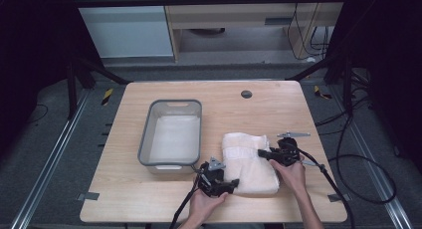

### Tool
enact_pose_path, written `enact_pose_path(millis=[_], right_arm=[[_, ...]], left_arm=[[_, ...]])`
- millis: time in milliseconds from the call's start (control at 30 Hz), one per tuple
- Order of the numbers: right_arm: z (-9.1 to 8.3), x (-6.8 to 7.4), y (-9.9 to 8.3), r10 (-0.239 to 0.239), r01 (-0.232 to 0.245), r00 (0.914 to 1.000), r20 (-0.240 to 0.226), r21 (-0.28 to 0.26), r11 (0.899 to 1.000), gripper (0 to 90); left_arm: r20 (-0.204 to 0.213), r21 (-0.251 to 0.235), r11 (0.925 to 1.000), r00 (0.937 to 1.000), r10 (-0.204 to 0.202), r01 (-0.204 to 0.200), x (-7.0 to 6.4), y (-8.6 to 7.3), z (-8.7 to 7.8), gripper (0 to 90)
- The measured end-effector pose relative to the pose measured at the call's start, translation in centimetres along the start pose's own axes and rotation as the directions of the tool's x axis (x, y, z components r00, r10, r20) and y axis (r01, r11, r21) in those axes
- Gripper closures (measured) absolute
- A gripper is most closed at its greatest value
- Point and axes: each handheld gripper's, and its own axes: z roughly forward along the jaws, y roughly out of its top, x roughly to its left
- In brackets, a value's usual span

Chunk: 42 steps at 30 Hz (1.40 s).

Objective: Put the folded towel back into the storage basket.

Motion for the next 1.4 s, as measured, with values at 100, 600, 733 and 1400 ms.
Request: enact_pose_path(millis=[100,600,733,1400], right_arm=[[-0.1,0.0,0.0,-0.007,0.007,1.0000,-0.003,-0.007,1.000,64.7],[-0.6,0.2,0.2,0.011,-0.012,0.9999,-0.010,-0.025,1.000,70.1],[-1.0,0.3,0.2,0.009,-0.009,0.9999,-0.009,-0.025,1.000,70.1],[-4.9,1.9,1.0,-0.029,0.025,0.9991,-0.030,-0.133,0.991,69.8]], left_arm=[[0.009,0.005,1.0000,1.0000,-0.001,0.001,0.0,0.1,-0.1,49.3],[0.027,-0.004,1.0000,0.9996,-0.008,0.009,-0.2,0.6,-0.8,63.5],[0.038,-0.011,0.9999,0.9993,-0.006,0.007,-0.4,0.8,-1.1,64.1],[0.058,-0.077,0.9953,0.9963,0.064,-0.059,-1.7,2.0,-4.3,64.4]])
